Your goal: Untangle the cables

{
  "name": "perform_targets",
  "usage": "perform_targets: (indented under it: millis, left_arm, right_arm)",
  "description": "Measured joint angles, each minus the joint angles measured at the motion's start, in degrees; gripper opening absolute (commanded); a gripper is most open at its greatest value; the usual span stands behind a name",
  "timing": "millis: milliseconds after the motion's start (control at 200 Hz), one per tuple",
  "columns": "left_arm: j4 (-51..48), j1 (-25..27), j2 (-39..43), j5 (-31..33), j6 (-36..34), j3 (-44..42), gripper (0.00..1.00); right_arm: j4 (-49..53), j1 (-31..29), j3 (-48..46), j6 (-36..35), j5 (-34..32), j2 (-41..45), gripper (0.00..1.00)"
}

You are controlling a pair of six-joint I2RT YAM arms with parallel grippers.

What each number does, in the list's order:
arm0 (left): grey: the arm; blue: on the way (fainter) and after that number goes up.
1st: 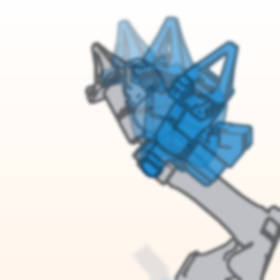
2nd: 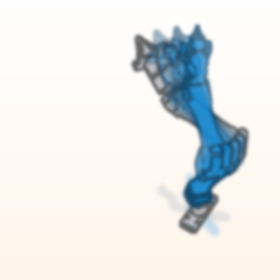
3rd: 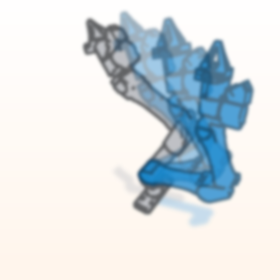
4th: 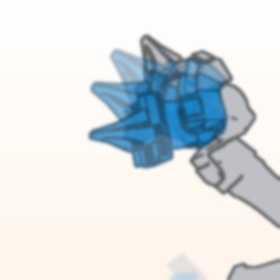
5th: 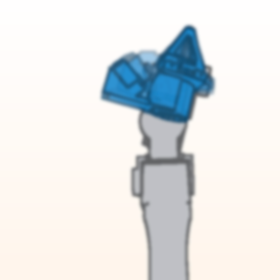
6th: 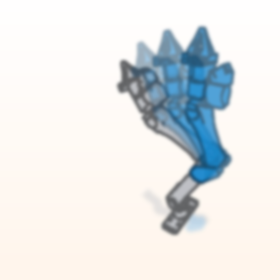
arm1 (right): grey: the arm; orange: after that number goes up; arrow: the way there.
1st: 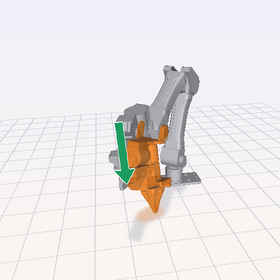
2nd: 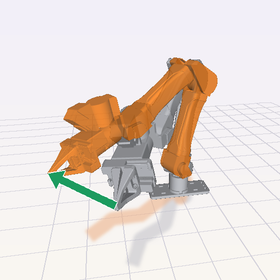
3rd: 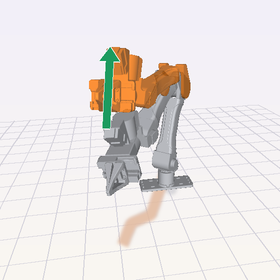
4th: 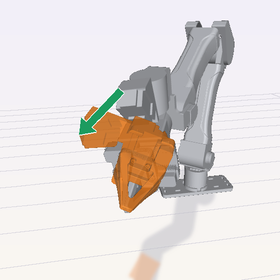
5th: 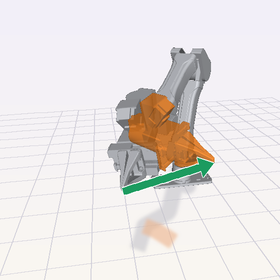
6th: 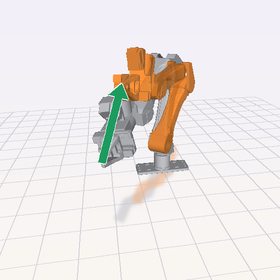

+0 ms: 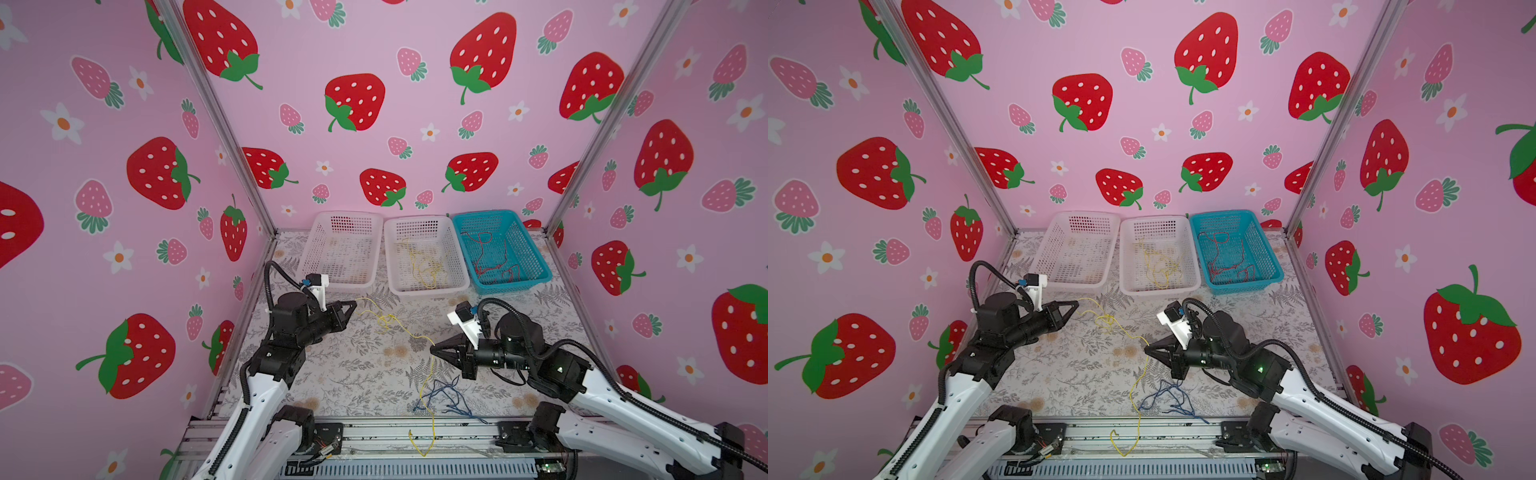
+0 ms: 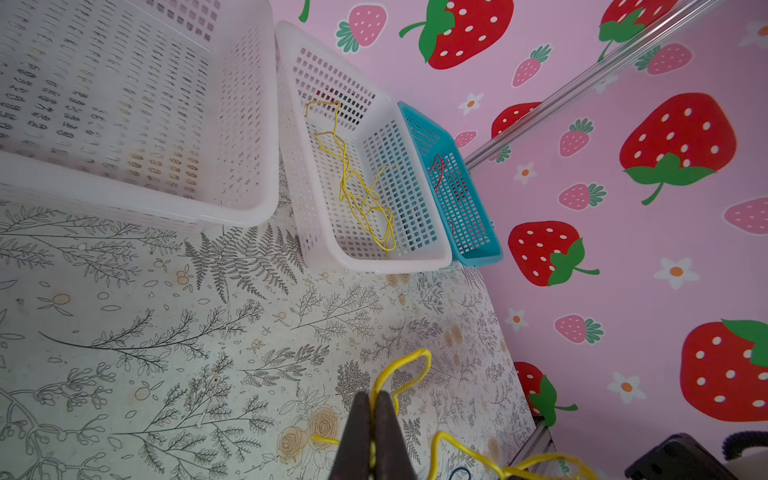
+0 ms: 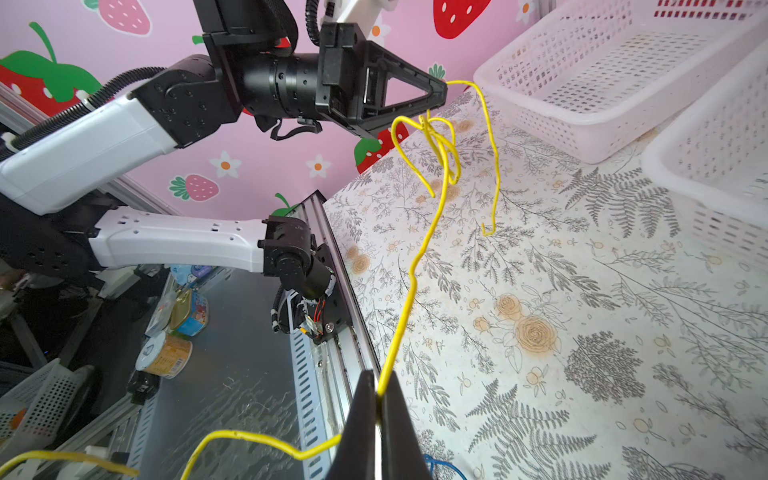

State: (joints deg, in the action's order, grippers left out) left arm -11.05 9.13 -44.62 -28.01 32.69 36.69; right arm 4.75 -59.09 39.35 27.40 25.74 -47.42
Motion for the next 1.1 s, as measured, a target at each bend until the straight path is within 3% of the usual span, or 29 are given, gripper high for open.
perform_targets:
  millis: [365,1100]
  left_arm:
    - [-2.69,-0.22,-0.68,2.21,-1.44,0.04,0.00]
    - [-7.69,-0.31,0.87,7.65,-1.90,7.19,0.00]
  right_arm:
    - [-4.35,-6.56,4.70,0.02,1.51,-10.01,0.00]
    - [7.37,-8.63,0.28,-2.19,-16.59,-16.55,0.00]
